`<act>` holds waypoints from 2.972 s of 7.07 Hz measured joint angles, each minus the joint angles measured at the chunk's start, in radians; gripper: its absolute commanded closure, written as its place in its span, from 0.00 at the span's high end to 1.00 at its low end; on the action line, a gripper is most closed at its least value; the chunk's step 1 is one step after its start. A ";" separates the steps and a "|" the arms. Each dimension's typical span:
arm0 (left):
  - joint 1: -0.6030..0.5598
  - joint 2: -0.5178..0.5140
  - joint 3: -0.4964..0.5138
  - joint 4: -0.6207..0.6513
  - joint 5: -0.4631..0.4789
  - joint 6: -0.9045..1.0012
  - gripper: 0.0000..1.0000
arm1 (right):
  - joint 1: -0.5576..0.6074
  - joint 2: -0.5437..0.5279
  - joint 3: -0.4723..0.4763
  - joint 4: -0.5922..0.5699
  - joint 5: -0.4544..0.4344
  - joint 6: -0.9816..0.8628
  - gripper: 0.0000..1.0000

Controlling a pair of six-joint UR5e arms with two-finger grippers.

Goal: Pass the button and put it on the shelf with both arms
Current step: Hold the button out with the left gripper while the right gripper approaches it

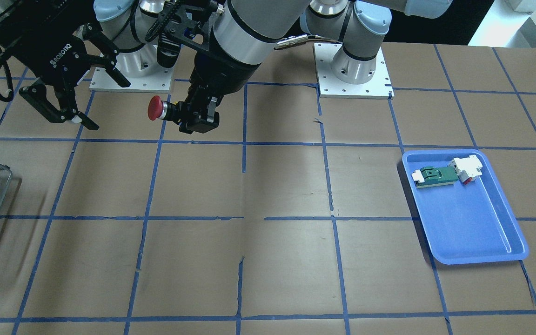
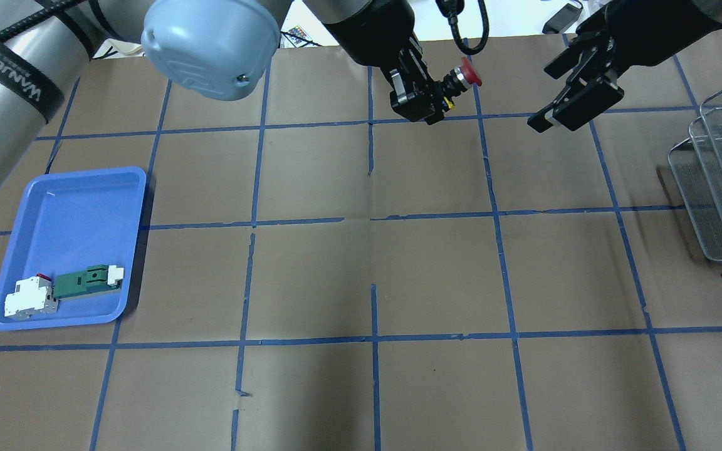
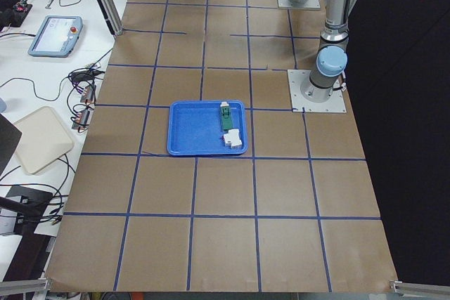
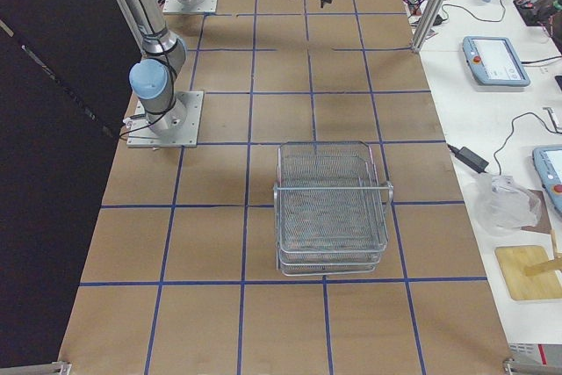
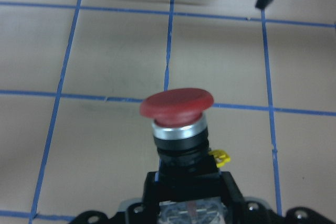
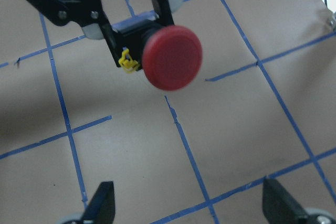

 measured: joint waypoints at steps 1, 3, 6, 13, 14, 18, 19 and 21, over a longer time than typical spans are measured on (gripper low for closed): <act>-0.004 0.001 0.000 0.001 -0.048 -0.002 0.00 | -0.009 -0.009 0.001 0.001 0.027 -0.101 0.98; -0.010 0.001 0.000 0.001 -0.080 0.005 0.00 | -0.056 -0.016 0.001 0.004 0.141 -0.168 1.00; -0.013 0.001 0.002 0.003 -0.092 0.030 0.00 | -0.086 -0.046 0.002 0.079 0.237 -0.173 1.00; -0.011 0.014 -0.001 0.003 -0.087 0.041 0.02 | -0.067 -0.081 0.001 0.200 0.248 -0.177 1.00; -0.011 0.015 -0.002 0.003 -0.086 0.042 0.02 | -0.062 -0.079 0.001 0.196 0.251 -0.176 1.00; -0.013 0.036 -0.008 0.002 -0.093 0.045 0.02 | -0.036 -0.062 -0.009 0.159 0.267 -0.161 1.00; -0.014 0.042 -0.012 0.000 -0.094 0.045 0.02 | -0.036 -0.059 -0.011 0.153 0.276 -0.156 1.00; -0.016 0.057 -0.027 -0.006 -0.094 0.045 0.03 | -0.035 -0.061 -0.010 0.154 0.290 -0.133 1.00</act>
